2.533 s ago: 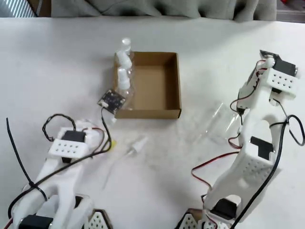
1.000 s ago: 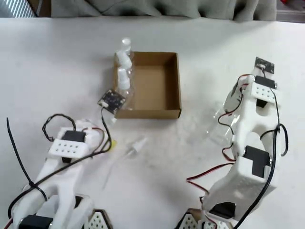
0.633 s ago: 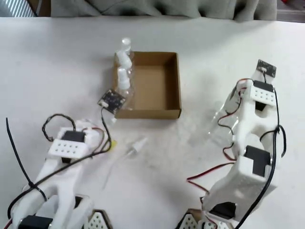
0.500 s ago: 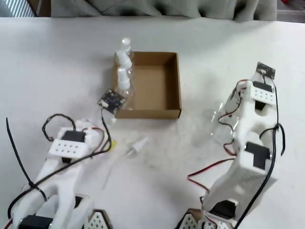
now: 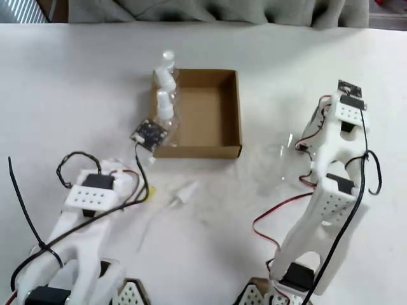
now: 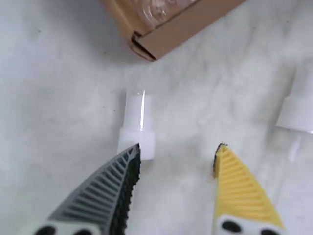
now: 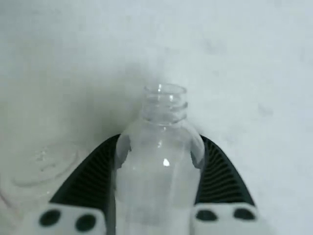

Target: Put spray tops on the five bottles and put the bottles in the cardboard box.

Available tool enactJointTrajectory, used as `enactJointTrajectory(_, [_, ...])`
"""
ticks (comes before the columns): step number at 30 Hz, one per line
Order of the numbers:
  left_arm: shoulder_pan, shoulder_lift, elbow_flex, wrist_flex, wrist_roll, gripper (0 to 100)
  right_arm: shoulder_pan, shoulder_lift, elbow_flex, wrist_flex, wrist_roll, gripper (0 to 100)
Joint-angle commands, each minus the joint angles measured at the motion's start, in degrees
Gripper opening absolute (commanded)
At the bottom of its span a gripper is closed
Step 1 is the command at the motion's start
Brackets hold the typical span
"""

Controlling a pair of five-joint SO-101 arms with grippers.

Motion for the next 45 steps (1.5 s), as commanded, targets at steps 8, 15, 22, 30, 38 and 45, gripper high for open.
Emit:
enactJointTrajectory(8, [-0.2, -1.6, -0.2, -0.5, -0.4, 24, 4.1, -0.5, -22.0, 21.9, 22.2, 1.7])
enactJointTrajectory(15, [-0.1, -1.6, -0.2, -0.6, -0.4, 24, 9.9, -4.2, -18.1, 21.8, 39.3, 1.6])
enactJointTrajectory(22, [-0.1, -1.6, -0.2, -0.7, -0.4, 24, 15.0, -10.9, -5.4, 20.4, 38.6, 1.7])
enactJointTrajectory(30, [-0.1, -1.6, -0.2, -0.7, -0.4, 24, 22.1, -22.0, 15.8, 5.6, 39.1, 1.7])
enactJointTrajectory(38, [-0.1, -1.6, -0.2, -0.6, -0.4, 24, 21.8, -24.8, 30.1, -10.6, 39.2, 13.4])
enactJointTrajectory(45, [-0.1, -1.6, -0.2, -0.5, -0.4, 24, 20.3, -25.1, 30.1, -8.0, 48.0, 29.3])
